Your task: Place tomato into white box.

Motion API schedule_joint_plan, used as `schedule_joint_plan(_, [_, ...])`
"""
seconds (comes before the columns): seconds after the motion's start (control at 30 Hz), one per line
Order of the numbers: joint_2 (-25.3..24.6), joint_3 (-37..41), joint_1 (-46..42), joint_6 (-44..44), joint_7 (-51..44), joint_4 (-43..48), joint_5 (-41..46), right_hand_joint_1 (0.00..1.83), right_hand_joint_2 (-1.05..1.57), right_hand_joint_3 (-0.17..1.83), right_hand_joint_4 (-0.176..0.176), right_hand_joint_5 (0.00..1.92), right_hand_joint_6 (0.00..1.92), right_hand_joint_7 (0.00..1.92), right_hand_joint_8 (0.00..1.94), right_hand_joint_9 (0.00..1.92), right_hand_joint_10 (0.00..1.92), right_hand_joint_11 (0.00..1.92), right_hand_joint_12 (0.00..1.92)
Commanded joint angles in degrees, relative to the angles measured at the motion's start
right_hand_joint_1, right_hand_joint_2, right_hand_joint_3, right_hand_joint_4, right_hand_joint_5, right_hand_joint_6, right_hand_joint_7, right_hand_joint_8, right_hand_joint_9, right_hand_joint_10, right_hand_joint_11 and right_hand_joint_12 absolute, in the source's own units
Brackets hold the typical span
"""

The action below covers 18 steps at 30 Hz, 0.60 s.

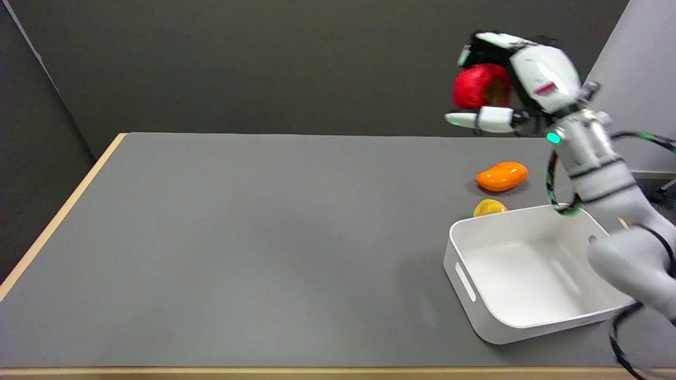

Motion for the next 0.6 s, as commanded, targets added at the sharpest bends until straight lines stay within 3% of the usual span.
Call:
schedule_joint_plan(0.03, [-7.02,9.63,-32.95,38.21,-7.45,3.08,19.80,1.48,1.02,0.32,0.176,0.63,1.36,0.79,1.41,0.77,1.40,0.75,1.71])
schedule_joint_plan(0.27, [-7.92,3.37,-34.91,45.63,-12.98,-1.05,21.68,1.48,1.02,0.33,0.176,0.63,1.36,0.79,1.41,0.77,1.41,0.75,1.71])
schedule_joint_plan(0.6, [-6.31,-8.18,-33.60,60.04,-13.45,-10.08,26.19,1.48,1.02,0.33,0.176,0.63,1.36,0.79,1.42,0.77,1.41,0.75,1.71])
